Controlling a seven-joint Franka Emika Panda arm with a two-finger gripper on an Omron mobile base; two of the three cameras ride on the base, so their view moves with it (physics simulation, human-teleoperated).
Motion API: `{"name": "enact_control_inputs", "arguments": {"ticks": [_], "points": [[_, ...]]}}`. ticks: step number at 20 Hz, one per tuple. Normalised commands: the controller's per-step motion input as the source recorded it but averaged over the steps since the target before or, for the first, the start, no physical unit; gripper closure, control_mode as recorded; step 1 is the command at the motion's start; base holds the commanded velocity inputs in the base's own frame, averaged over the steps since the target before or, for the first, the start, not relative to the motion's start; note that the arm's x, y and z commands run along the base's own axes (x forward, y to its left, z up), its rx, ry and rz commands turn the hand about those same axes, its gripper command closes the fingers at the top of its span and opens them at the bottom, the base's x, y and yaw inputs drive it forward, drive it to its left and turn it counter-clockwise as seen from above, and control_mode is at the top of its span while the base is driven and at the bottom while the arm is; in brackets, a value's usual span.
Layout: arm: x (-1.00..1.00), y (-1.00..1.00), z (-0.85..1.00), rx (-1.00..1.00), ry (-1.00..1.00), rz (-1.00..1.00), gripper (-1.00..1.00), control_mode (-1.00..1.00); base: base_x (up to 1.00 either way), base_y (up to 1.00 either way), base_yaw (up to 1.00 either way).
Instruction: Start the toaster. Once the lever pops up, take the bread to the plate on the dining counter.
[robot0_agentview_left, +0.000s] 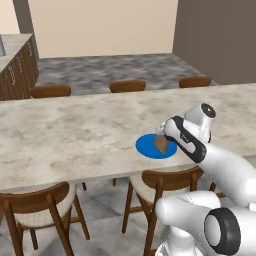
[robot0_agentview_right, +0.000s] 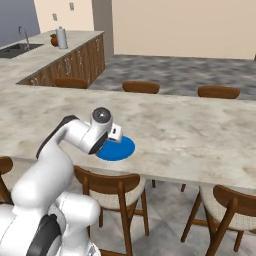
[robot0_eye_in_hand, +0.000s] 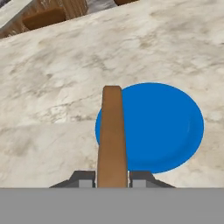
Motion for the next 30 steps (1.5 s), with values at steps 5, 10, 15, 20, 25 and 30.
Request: {"name": "enact_control_inputs", "arguments": {"ticks": [5,10,15,20,25,30], "points": [[0.38,0.00,-0.21,0.01,-0.03,0.00,1.00,-1.00,0.00,0.00,0.00],[0.28,0.04,-0.08,0.01,0.01,0.00,1.00,-1.00,0.00,0.00,0.00],[0.21,0.06,-0.01,0.02,0.05,0.00,1.00,-1.00,0.00,0.00,0.00],[0.19,0.01,-0.13,0.00,0.01,0.00,1.00,-1.00,0.00,0.00,0.00],[0.13,0.01,-0.24,0.00,0.00,0.00,1.00,-1.00,0.00,0.00,0.00],[0.17,0.06,-0.16,0.00,0.00,0.00,1.00,-1.00,0.00,0.00,0.00]]}}
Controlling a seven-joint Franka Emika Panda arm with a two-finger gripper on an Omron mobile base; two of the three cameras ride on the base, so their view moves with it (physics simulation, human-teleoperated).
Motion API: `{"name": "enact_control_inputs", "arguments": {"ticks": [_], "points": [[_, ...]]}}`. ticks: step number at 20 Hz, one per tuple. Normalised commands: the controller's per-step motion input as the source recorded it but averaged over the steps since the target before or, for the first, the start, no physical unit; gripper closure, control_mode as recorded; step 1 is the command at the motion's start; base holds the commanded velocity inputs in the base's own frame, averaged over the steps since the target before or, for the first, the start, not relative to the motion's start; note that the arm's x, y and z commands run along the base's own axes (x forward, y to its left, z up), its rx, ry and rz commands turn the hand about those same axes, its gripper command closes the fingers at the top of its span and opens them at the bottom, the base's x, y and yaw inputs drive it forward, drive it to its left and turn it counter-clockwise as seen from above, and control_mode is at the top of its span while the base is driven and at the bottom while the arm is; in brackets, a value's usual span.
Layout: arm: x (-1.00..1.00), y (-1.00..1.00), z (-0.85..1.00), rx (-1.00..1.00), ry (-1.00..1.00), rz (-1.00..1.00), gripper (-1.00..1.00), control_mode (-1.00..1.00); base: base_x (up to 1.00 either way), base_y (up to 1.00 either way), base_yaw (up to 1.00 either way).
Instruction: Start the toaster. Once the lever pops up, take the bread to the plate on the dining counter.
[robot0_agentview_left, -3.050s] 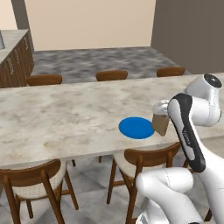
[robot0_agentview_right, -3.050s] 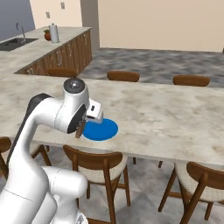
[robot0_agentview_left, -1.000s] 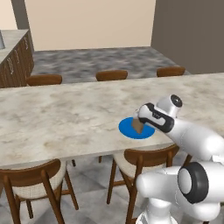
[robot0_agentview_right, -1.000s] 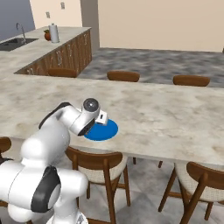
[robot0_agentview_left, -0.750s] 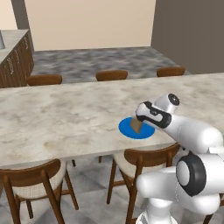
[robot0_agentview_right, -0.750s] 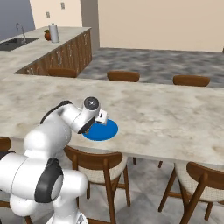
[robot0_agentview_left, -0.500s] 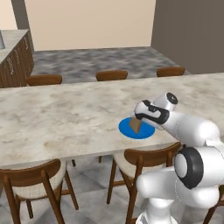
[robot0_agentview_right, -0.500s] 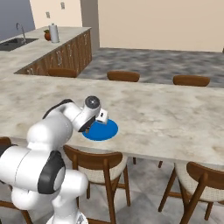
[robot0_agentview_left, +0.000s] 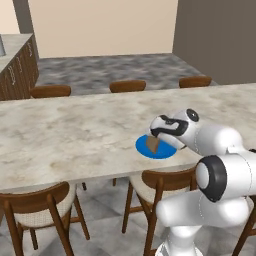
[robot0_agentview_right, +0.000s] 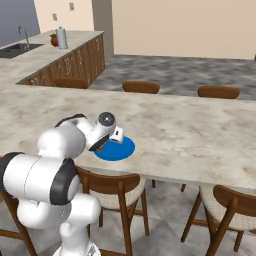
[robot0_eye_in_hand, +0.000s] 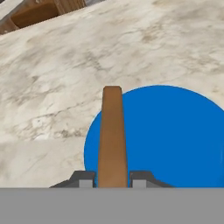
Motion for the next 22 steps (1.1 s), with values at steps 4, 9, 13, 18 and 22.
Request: {"name": "enact_control_inputs", "arguments": {"ticks": [4,9,13,18,22], "points": [[0.20,0.07,-0.11,0.00,0.00,0.00,1.00,-1.00,0.00,0.00,0.00],[0.30,0.00,-0.08,0.00,0.00,0.00,1.00,-1.00,0.00,0.00,0.00],[0.14,0.00,-0.02,0.00,0.00,0.00,1.00,-1.00,0.00,0.00,0.00],[-0.06,0.00,-0.01,0.00,0.00,0.00,1.00,-1.00,0.00,0.00,0.00],[-0.23,0.00,0.00,0.00,0.00,-0.04,1.00,-1.00,0.00,0.00,0.00]]}}
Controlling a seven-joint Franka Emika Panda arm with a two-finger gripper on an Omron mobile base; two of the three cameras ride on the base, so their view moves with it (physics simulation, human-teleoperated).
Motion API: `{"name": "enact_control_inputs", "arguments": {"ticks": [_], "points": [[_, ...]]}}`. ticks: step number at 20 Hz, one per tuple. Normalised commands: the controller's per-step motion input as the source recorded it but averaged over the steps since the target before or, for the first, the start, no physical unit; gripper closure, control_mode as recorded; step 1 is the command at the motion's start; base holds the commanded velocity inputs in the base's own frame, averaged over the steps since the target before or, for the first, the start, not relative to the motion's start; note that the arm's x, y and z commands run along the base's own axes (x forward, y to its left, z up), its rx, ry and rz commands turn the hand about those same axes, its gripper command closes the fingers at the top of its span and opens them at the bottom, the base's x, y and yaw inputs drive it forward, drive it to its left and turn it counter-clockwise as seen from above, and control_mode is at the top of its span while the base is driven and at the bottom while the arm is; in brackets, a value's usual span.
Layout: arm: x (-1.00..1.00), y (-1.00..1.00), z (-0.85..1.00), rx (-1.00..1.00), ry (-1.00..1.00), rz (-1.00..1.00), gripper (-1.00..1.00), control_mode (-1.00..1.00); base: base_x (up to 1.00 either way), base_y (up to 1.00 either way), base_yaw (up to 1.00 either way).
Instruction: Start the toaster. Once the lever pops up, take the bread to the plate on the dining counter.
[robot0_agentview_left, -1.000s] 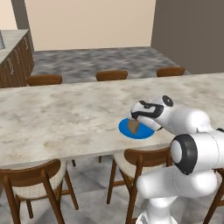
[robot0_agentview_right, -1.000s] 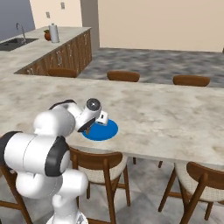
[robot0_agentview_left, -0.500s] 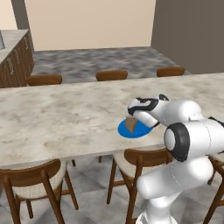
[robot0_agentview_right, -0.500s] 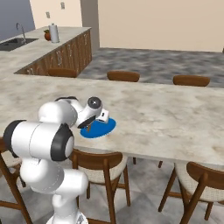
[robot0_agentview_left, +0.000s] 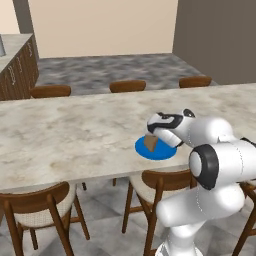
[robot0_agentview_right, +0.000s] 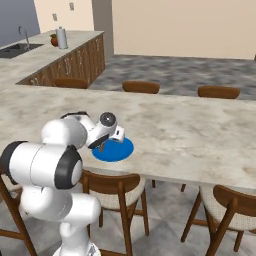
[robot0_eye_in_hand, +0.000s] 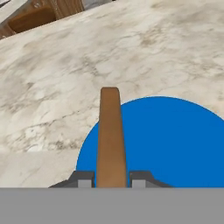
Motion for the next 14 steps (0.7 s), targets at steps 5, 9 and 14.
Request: {"name": "enact_control_inputs", "arguments": {"ticks": [5,9,14], "points": [[-0.12,0.00,0.00,0.00,0.00,-0.06,1.00,-1.00,0.00,0.00,0.00],[0.00,0.00,0.00,0.00,0.00,-0.05,-1.00,-1.00,0.00,0.00,0.00],[0.00,0.00,0.00,0.00,0.00,-0.01,-1.00,-1.00,0.00,0.00,0.00]]}}
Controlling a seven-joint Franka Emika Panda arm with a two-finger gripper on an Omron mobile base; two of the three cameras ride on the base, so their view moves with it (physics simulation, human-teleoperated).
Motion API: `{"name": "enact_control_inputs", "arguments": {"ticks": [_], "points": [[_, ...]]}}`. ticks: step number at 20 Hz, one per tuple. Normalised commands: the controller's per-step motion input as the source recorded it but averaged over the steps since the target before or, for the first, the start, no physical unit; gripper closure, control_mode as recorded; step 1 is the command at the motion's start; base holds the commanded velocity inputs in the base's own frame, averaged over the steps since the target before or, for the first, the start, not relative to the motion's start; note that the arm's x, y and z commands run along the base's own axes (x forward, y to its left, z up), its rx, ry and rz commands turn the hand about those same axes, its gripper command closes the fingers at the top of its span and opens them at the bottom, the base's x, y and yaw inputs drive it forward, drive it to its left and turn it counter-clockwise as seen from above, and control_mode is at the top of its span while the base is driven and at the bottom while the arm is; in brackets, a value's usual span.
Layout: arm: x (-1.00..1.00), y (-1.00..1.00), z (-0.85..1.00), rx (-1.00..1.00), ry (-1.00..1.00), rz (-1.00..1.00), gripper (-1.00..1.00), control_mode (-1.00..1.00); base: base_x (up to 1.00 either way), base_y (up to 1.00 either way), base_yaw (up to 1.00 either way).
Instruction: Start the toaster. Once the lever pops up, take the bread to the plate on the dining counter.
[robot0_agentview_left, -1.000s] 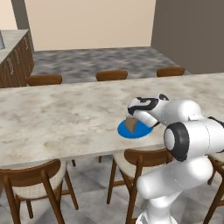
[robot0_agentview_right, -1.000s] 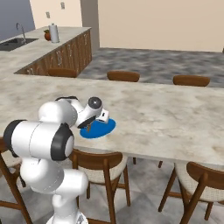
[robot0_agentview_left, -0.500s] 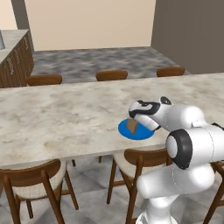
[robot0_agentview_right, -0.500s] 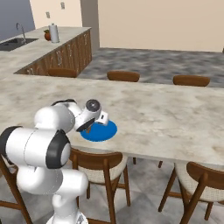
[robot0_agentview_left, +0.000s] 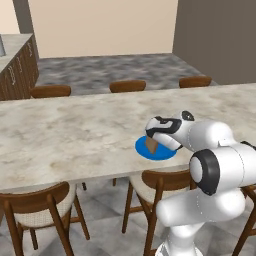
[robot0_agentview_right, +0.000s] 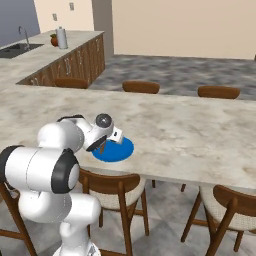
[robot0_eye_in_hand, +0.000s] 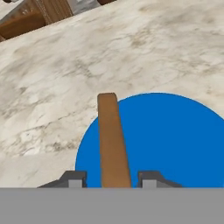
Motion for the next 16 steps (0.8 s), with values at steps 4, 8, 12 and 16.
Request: {"name": "enact_control_inputs", "arguments": {"ticks": [4,8,12,16], "points": [[0.00,0.00,0.00,0.00,0.00,0.00,-1.00,-1.00,0.00,0.00,0.00],[0.00,0.00,0.00,0.00,0.00,0.00,-1.00,-1.00,0.00,0.00,0.00],[-0.01,0.00,0.10,0.00,0.00,-0.01,-1.00,-1.00,0.00,0.00,0.00],[-0.01,0.00,0.12,-0.02,0.00,-0.06,-1.00,-1.00,0.00,0.00,0.00]]}}
